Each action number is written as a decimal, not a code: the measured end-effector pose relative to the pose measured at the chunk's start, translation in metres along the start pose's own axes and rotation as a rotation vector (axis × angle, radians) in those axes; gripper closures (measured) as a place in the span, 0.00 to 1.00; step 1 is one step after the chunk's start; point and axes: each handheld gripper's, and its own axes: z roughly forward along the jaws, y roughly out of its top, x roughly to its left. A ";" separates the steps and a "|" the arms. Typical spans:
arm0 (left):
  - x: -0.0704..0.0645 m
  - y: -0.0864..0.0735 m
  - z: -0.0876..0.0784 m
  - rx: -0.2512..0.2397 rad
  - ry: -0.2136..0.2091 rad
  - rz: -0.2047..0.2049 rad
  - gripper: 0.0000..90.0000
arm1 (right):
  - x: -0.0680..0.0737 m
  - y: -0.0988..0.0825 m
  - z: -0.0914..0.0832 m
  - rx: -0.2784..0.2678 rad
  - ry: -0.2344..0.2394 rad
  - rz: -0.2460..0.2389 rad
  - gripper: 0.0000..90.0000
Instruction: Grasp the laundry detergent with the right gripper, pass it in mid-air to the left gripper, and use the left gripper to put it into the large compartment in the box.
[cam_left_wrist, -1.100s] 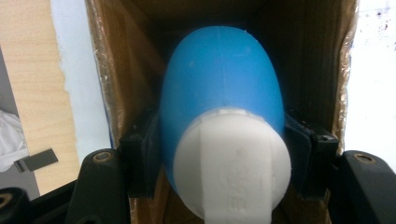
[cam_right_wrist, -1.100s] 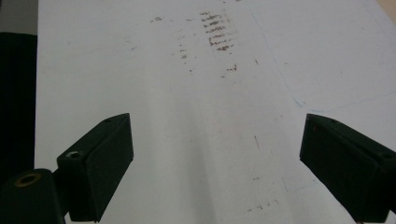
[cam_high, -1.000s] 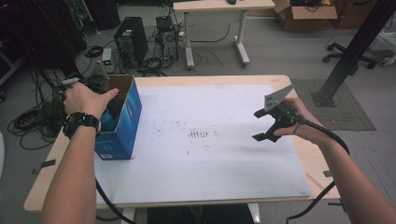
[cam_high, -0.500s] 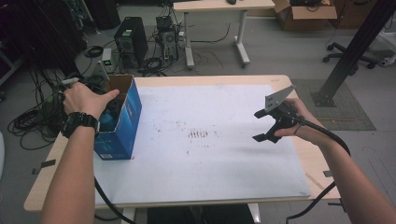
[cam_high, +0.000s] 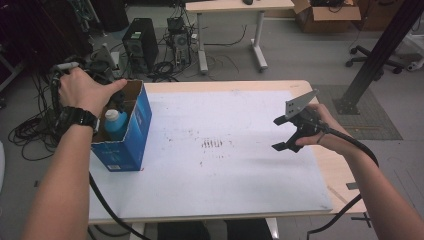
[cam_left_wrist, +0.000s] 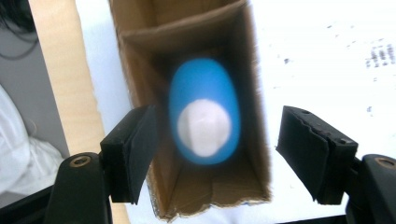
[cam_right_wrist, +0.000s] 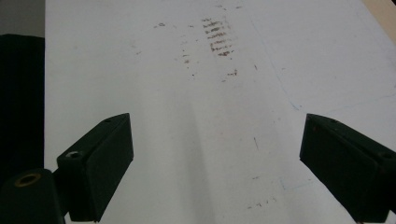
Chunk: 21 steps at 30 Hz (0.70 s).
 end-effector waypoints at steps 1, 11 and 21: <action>0.000 0.000 0.000 0.000 0.000 0.000 0.31 | 0.000 0.000 0.000 0.001 -0.001 0.001 0.11; -0.048 0.006 -0.002 -0.016 -0.017 0.122 0.28 | 0.002 0.005 0.001 0.005 0.003 -0.007 0.11; -0.105 0.010 0.010 -0.008 -0.064 0.254 0.22 | 0.002 0.007 0.002 0.005 0.008 -0.013 0.11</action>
